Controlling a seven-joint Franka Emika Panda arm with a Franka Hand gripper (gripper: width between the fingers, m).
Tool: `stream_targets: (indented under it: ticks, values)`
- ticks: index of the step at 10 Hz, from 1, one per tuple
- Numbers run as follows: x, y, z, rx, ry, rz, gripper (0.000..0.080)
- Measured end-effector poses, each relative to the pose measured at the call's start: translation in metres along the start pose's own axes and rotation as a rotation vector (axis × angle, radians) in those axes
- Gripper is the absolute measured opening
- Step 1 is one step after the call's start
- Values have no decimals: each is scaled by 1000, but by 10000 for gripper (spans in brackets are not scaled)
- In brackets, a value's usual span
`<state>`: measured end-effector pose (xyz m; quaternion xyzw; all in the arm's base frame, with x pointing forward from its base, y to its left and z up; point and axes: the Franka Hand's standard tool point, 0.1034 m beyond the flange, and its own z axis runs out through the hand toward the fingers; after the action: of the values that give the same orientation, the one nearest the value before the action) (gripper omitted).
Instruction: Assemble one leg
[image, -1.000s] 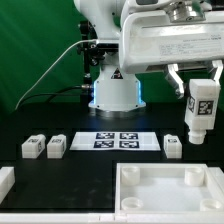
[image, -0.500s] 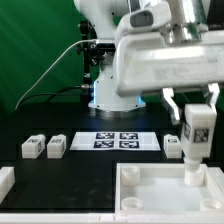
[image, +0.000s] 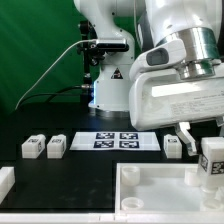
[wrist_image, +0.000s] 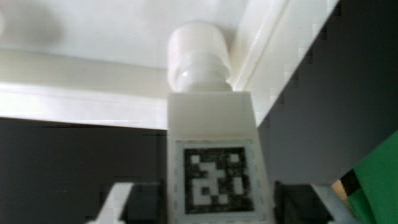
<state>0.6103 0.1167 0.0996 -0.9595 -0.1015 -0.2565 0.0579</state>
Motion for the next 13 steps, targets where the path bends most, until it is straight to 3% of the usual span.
stream_targets:
  ticks: [2, 6, 9, 13]
  values:
    - [-1, -2, 5, 4, -3, 0, 290]
    - [1, 12, 9, -9, 1, 7, 290]
    - [-4, 12, 21, -20, 60, 12, 290]
    - [-4, 10, 21, -21, 77, 12, 290]
